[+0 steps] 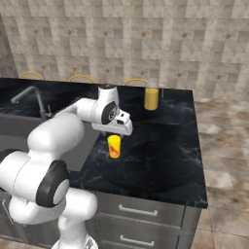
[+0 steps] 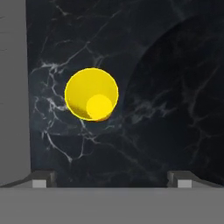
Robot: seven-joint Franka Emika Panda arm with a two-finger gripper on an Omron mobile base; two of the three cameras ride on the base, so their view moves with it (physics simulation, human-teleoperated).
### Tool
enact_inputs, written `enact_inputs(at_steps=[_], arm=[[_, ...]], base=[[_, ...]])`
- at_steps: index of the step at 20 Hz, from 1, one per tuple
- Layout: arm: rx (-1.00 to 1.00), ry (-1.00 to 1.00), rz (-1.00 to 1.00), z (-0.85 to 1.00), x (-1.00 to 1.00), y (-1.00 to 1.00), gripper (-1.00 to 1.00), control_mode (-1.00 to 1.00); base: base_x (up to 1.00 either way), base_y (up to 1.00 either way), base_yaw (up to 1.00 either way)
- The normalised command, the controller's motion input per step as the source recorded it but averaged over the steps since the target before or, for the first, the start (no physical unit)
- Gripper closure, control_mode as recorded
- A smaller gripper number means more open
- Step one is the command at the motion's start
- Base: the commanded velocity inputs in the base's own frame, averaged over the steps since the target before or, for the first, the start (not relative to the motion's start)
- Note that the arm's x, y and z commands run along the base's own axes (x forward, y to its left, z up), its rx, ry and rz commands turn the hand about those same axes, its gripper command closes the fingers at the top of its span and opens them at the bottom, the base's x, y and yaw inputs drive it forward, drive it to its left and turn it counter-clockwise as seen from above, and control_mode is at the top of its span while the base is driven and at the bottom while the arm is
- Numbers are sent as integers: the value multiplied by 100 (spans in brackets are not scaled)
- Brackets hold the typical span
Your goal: Place the pitcher and cup on the dining counter for serving.
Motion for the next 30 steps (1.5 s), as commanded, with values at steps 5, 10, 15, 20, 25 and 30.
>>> enact_inputs(at_steps=[5,10,15,20,25,30], arm=[[1,4,0,-43,43,-6,-100,-100],[1,6,0,-44,35,-12,-100,-100],[0,7,0,-56,6,0,-100,-100],[0,4,0,-44,13,0,-100,-100],[3,4,-1,-10,14,0,-100,-100],[8,2,-3,34,-3,0,-100,-100]], base=[[0,0,0],[0,0,0],[0,0,0],[0,0,0],[0,0,0],[0,0,0]])
